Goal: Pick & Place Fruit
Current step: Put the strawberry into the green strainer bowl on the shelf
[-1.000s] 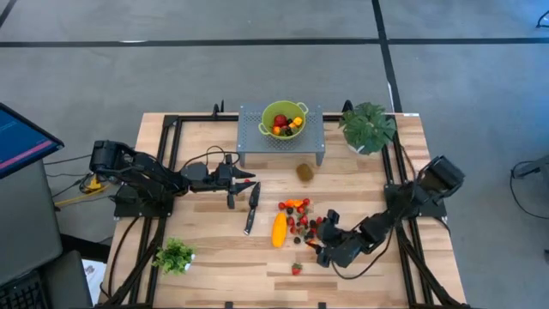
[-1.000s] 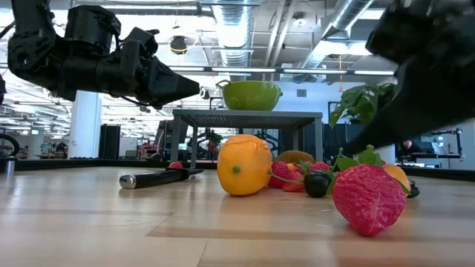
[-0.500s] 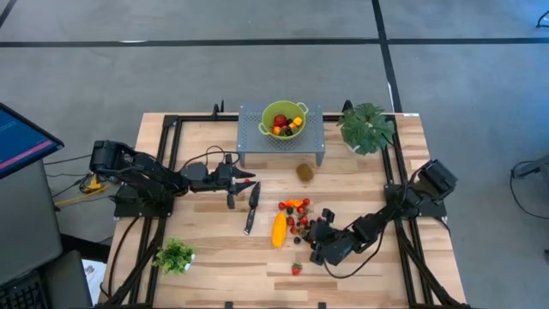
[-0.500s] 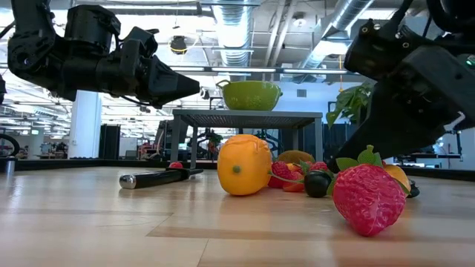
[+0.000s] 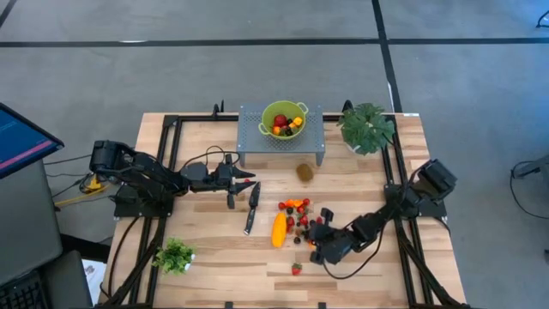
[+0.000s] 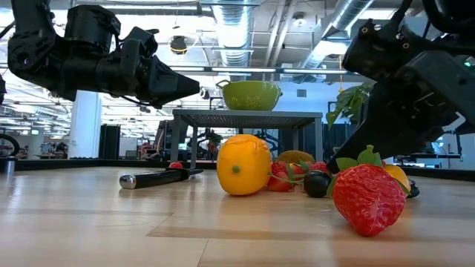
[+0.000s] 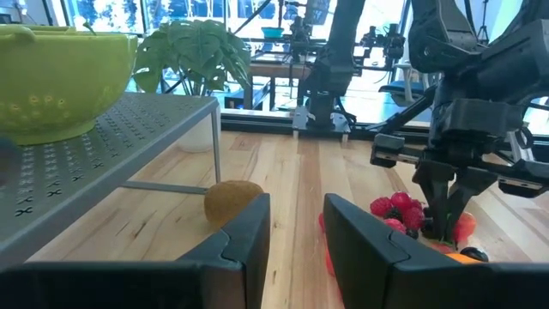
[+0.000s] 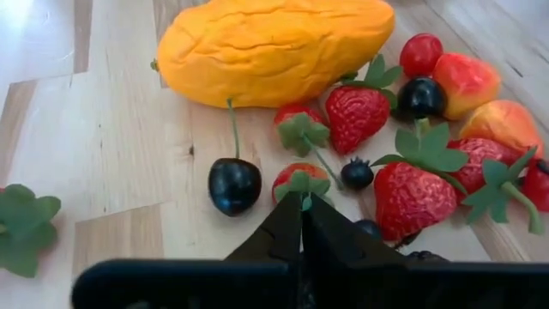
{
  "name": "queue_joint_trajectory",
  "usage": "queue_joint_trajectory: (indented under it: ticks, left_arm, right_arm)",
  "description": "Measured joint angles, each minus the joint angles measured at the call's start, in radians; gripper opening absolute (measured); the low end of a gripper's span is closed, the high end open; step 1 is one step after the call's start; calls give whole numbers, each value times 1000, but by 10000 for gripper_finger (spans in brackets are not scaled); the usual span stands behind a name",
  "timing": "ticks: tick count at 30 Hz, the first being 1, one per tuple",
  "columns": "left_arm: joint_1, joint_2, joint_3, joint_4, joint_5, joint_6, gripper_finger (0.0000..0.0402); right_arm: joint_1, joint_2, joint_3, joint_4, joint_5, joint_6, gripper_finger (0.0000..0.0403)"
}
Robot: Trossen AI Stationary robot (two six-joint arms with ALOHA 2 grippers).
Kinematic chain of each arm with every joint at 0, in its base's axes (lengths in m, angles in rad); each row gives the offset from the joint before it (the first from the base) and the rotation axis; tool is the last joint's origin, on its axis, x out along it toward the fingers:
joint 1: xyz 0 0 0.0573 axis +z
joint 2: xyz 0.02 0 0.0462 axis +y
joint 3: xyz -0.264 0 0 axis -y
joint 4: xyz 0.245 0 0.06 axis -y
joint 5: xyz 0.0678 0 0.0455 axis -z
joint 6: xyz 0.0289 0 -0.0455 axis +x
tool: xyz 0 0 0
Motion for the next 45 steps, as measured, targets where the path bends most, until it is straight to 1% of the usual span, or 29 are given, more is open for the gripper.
queue_joint_trajectory:
  ticks: [4,8,11,16,21,27,30,32,36,41,45]
  left_arm:
    - [0,0,0,0,0,0,106]
    - [0,0,0,0,0,0,106]
    - [0,0,0,0,1,0,106]
    - [0,0,0,0,1,0,106]
    - [0,0,0,0,5,0,106]
    - [0,0,0,0,4,0,106]
    - [0,0,0,0,4,0,106]
    - [0,0,0,0,4,0,106]
    - [0,0,0,0,3,0,106]
    - [0,0,0,0,0,0,106]
    - [0,0,0,0,0,0,106]
  right_arm:
    - [-13,0,0,4,-26,0,2]
    - [-17,-2,0,9,-30,-2,1]
    - [-17,-41,-1,8,-29,-24,1]
    - [-24,-167,-1,22,-16,-153,1]
    - [-87,-291,0,57,-11,-326,0]
    - [-223,-405,0,135,-62,-552,0]
    - [-309,-454,0,177,-93,-628,0]
    - [-373,-476,0,207,-134,-660,0]
    - [-513,-498,0,264,-214,-691,0]
    - [-682,-478,0,311,-273,-691,0]
    - [-784,-452,0,333,-296,-669,0]
